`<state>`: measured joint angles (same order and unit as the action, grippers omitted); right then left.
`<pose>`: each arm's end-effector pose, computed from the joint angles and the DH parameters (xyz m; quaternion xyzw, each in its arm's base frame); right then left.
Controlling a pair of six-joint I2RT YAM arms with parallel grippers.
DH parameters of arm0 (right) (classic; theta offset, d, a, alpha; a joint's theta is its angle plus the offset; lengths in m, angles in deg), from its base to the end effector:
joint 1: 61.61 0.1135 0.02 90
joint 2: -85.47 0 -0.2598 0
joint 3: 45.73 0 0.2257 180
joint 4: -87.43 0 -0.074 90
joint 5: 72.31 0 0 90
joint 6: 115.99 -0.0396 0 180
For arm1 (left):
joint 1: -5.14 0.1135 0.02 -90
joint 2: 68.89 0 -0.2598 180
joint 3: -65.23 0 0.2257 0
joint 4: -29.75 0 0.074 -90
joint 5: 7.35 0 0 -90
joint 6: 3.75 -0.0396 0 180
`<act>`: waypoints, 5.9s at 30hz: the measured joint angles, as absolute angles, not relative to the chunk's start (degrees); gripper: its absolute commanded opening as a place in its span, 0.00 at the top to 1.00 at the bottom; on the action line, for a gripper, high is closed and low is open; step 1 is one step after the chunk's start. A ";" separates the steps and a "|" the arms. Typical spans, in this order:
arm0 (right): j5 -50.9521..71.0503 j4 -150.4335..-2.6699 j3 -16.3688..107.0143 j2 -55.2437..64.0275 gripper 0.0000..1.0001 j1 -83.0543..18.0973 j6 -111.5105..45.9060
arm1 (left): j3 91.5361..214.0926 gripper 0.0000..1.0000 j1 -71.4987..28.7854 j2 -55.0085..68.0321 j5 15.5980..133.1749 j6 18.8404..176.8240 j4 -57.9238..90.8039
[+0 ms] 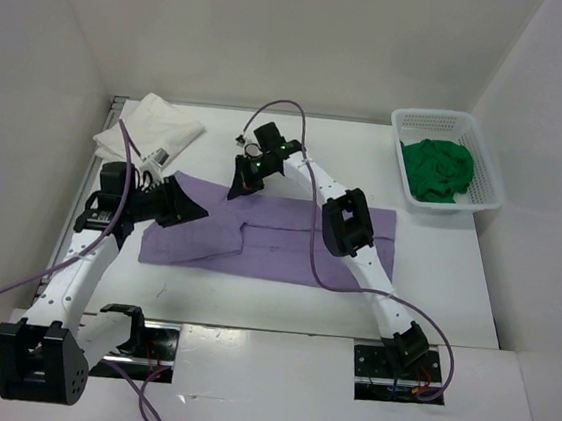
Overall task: Fold and stack the t-shirts
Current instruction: Rotate the tshirt 90 degrees, then grab the bottom of the folded rectangular tshirt with both arms, then fold the folded rectangular tshirt in 1/3 of the way
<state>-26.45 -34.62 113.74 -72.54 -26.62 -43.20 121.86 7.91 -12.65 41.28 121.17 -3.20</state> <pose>0.4291 0.3340 0.1311 -0.2442 0.8600 0.4406 0.0816 0.1898 -0.0170 0.2752 -0.1044 0.8313 -0.4221 0.3462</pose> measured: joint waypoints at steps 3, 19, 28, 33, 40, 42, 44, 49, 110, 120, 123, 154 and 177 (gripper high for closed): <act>-21.79 -36.15 113.76 -72.54 1.00 -27.93 -49.71 | 121.79 0.72 6.14 -12.60 42.59 121.45 -2.92; 9.77 -48.72 92.40 -51.78 0.20 -47.58 -80.64 | 123.91 0.41 -27.63 17.87 59.67 134.85 5.12; 12.89 -50.43 85.78 -40.72 0.16 -39.61 -80.86 | 132.17 0.27 -40.26 31.61 61.13 148.53 16.60; 15.47 -52.11 78.81 -28.39 0.10 -41.68 -80.09 | 137.70 0.32 -43.06 35.75 63.21 155.68 21.58; 17.15 -55.91 68.84 -12.65 0.10 -48.52 -79.29 | 145.20 0.55 -47.52 45.10 65.79 160.75 23.37; 17.09 -56.74 65.06 -9.46 0.10 -49.49 -78.94 | 146.21 0.78 -48.37 47.18 65.83 162.33 23.57; 17.00 -57.01 61.89 -7.45 0.10 -49.70 -78.61 | 146.55 0.90 -48.79 48.20 65.89 163.27 23.55; 16.37 -57.57 54.20 -4.30 0.10 -50.32 -76.60 | 144.13 1.00 -47.67 47.05 67.18 164.14 24.23; 5.92 -56.44 7.69 14.30 0.32 -43.34 -76.29 | 174.09 0.43 4.21 59.85 68.74 139.99 8.51; 8.50 -56.07 -0.03 16.96 0.37 -30.21 -83.15 | 139.95 0.50 -7.83 30.33 65.39 133.06 6.24; 9.46 -55.34 -2.85 18.80 0.37 -29.20 -84.97 | 130.82 0.48 -11.98 20.07 65.68 132.47 1.32; 8.35 -55.02 -4.77 19.24 1.00 -16.59 -90.10 | 112.17 1.00 -24.22 2.89 62.20 137.26 -13.89; 6.31 -47.17 48.82 -17.00 1.00 -40.48 -68.42 | 149.92 1.00 -3.68 29.01 64.71 129.82 -12.78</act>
<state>6.31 -47.17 48.82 -17.00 -40.48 -68.42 149.92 -3.68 29.01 64.71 129.82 -12.78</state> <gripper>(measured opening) 0.007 0.010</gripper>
